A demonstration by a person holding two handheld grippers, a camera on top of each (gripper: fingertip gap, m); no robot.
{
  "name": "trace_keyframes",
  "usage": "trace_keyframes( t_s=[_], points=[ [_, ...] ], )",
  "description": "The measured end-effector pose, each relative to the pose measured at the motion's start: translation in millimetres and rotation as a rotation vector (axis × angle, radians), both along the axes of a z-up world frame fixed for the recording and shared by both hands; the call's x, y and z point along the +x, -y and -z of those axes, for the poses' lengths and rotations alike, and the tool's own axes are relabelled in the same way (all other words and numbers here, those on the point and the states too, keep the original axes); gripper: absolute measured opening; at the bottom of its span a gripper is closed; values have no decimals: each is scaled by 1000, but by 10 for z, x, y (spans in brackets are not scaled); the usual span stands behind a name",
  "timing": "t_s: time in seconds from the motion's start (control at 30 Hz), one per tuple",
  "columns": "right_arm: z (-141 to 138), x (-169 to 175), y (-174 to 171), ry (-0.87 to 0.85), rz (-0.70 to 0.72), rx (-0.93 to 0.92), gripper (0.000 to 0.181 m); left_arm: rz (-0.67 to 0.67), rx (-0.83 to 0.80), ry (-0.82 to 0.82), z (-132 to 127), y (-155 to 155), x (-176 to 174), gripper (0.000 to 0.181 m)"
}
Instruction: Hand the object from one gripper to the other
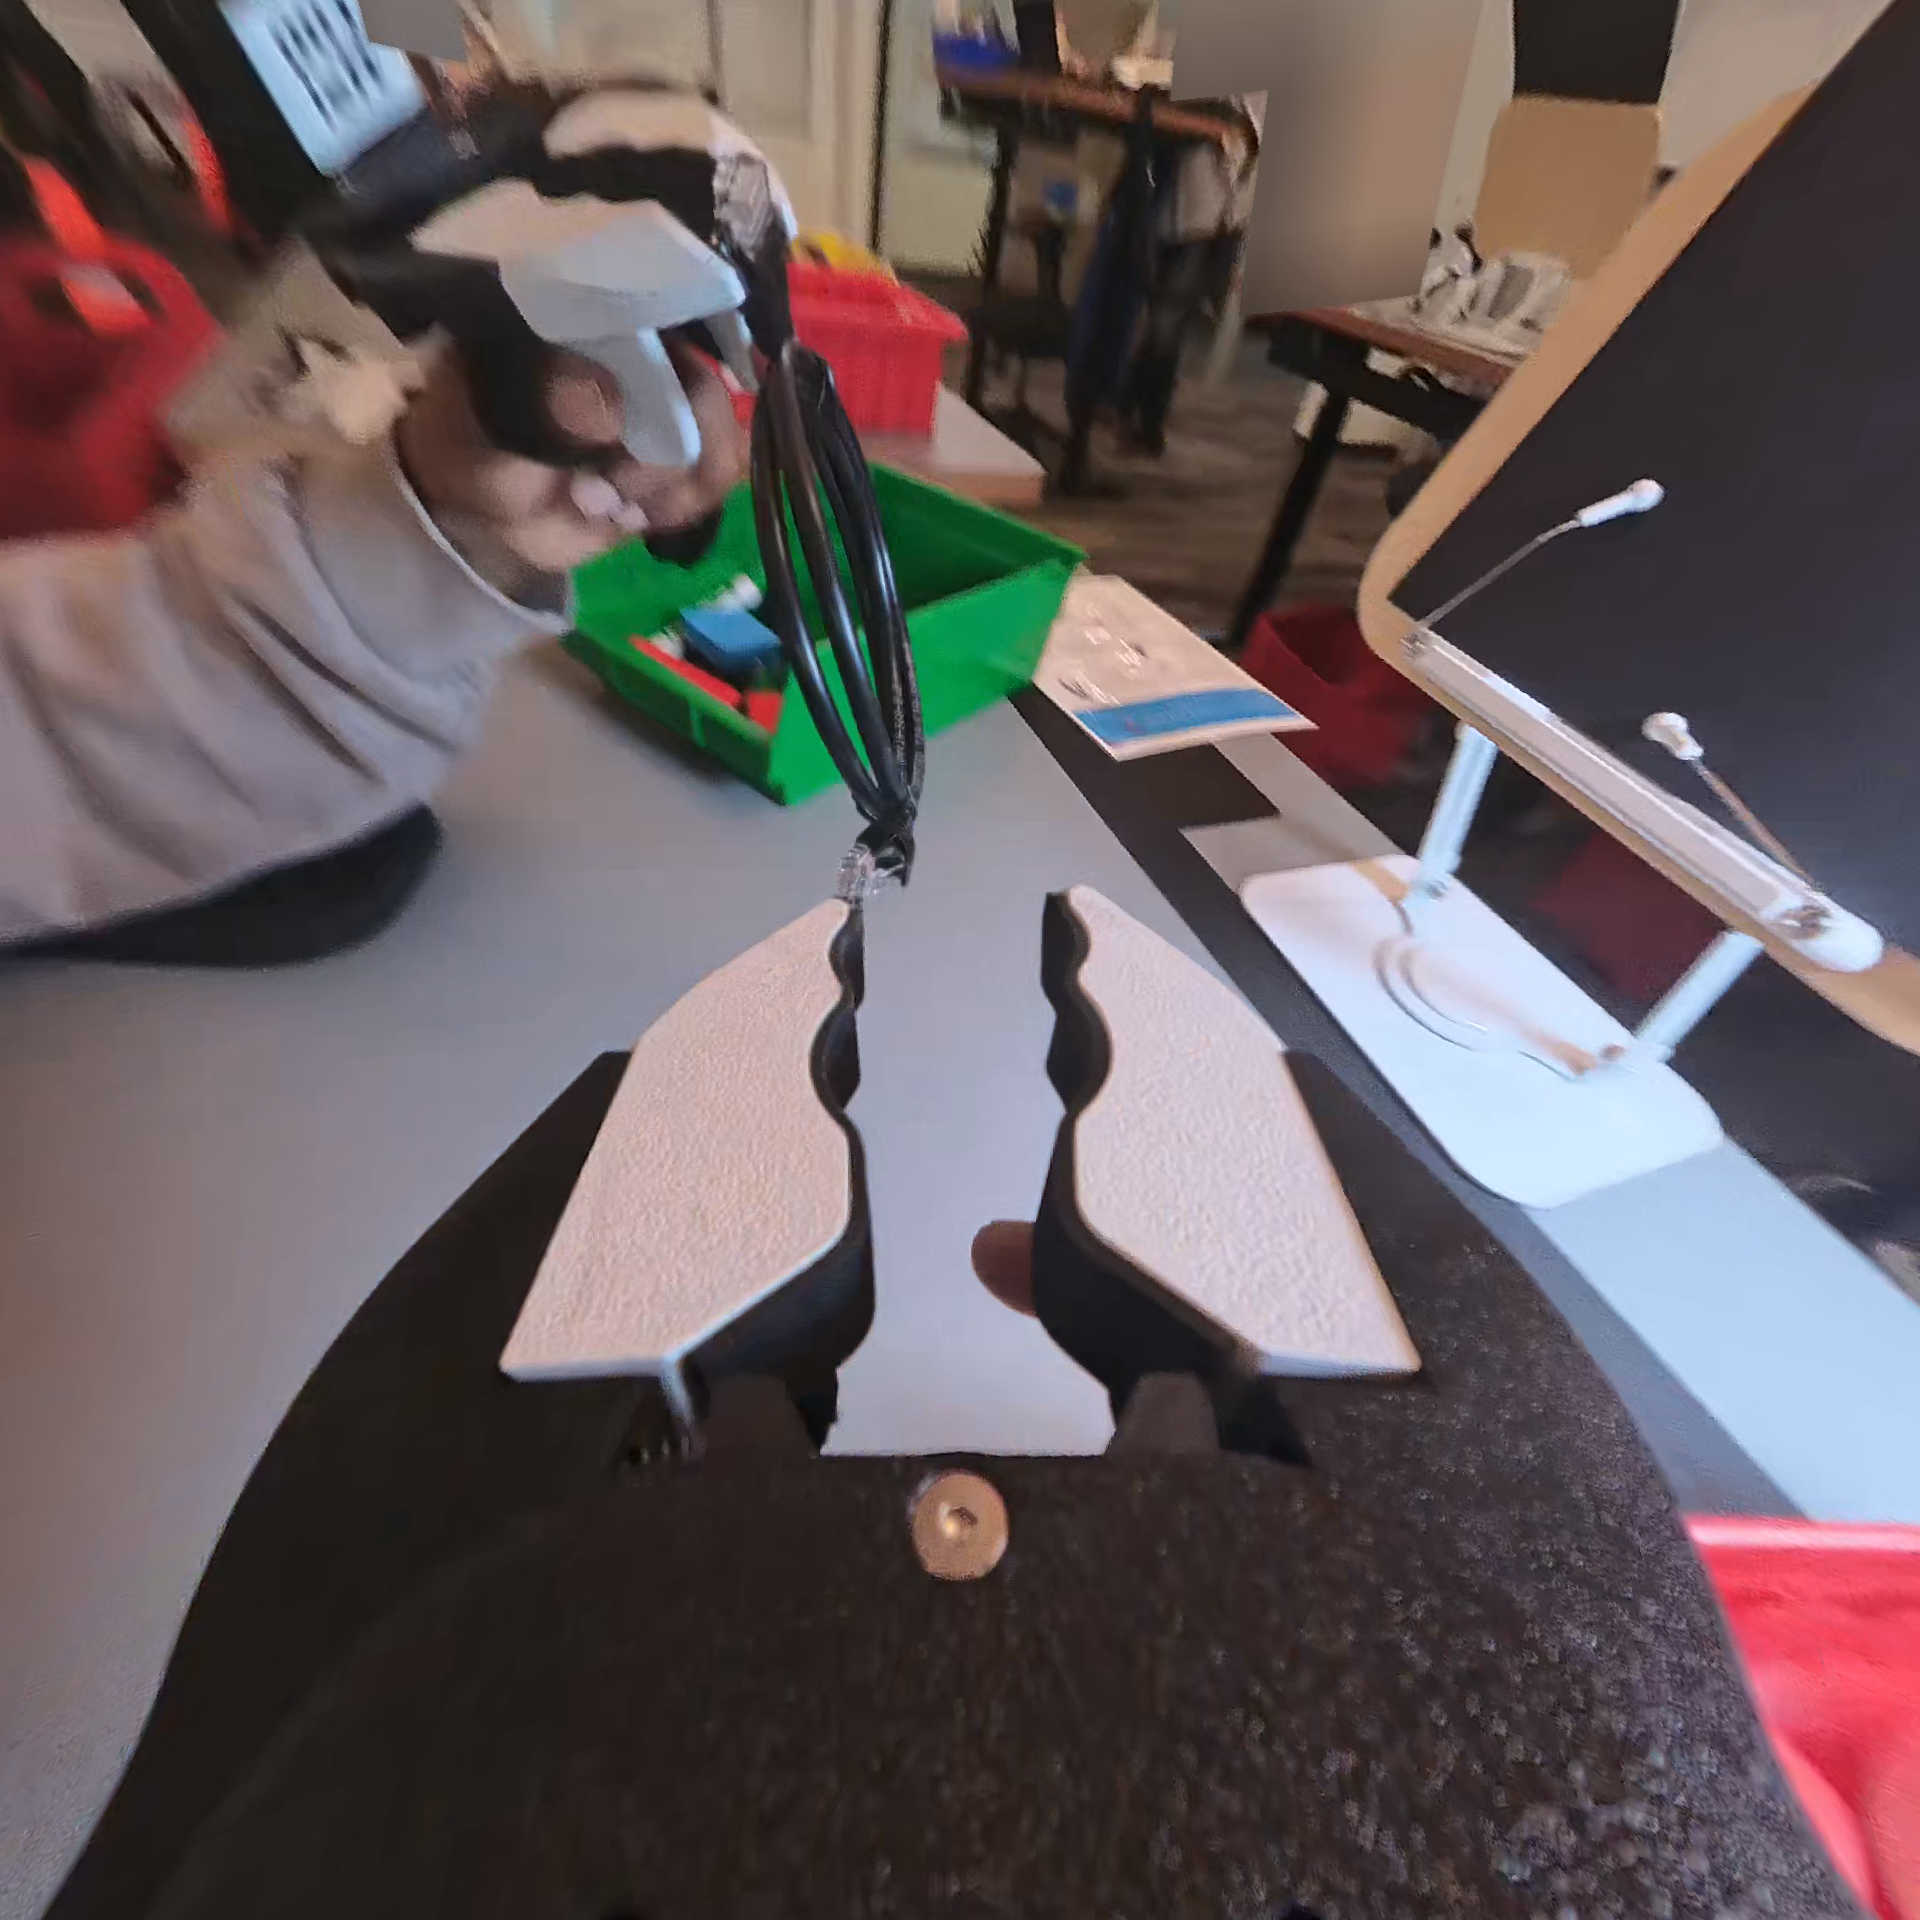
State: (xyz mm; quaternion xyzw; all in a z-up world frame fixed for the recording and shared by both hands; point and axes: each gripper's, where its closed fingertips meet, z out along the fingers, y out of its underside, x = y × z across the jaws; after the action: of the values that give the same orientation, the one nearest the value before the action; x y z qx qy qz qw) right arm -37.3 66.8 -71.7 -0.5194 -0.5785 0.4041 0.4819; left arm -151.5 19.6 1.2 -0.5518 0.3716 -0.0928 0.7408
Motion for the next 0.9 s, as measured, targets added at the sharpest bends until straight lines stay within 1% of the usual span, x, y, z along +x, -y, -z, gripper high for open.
trace_keyframes(
  t_s=[0.1, 0.17, 0.23, 0.3, 0.4, 0.47, 0.53, 0.6, 0.67, 0.7, 0.73, 0.8, 0.87, 0.9],
  points=[
    [-59, -19, 100, -112, -105, -96, 41, 75, 38, 177, -249, 133, -60, 13],
    [4, -96, 162, -122, -141, -103, 49, 139, 52, 306, -402, 223, -108, 13],
    [124, -214, 202, -100, -135, -44, 56, 212, 54, 425, -534, 314, -150, 13],
    [164, -351, 276, -121, -117, 50, 59, 271, 55, 533, -635, 382, -193, 12],
    [62, -550, 516, -206, -113, 135, 61, 368, 46, 712, -736, 445, -252, 12],
    [-71, -642, 630, -294, -61, 196, 60, 442, 26, 835, -745, 448, -255, 12],
    [-272, -645, 669, -425, 52, 257, 56, 526, -13, 957, -696, 411, -219, 12],
    [-459, -567, 718, -564, 142, 316, 51, 581, -89, 1072, -566, 294, -145, 12],
    [-480, -566, 778, -578, 172, 375, 50, 626, -180, 1179, -400, 160, -39, 12],
    [-477, -556, 782, -573, 197, 417, 38, 633, -224, 1217, -317, 95, 17, 12],
    [-483, -532, 804, -574, 199, 460, 9, 623, -252, 1237, -243, 34, 64, 12],
    [-510, -502, 759, -531, 216, 492, 7, 557, -310, 1238, -100, -113, 92, 12],
    [-575, -435, 643, -487, 247, 511, 6, 515, -416, 1166, 55, -262, 90, 12],
    [-601, -395, 564, -464, 269, 524, 6, 474, -473, 1125, 146, -348, 55, 17]
  ],
)
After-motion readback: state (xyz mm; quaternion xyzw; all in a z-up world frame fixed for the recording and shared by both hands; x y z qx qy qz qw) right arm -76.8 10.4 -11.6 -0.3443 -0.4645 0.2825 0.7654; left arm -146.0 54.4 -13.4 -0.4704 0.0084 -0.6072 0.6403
